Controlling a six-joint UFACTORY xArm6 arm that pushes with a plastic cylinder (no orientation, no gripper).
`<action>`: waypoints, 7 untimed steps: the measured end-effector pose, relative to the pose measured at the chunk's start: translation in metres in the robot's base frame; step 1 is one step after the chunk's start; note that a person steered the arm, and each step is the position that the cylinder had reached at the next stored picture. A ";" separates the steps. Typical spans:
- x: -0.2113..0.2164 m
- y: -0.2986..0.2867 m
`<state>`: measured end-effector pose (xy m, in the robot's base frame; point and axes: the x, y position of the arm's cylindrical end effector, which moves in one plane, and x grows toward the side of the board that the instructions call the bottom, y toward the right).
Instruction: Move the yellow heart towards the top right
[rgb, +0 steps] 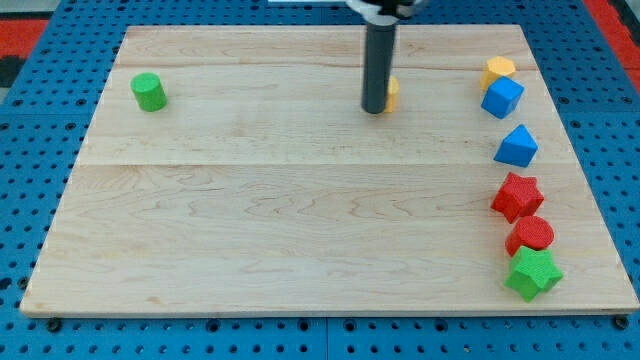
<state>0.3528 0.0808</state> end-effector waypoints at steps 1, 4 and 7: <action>0.002 0.031; 0.049 -0.010; -0.030 0.013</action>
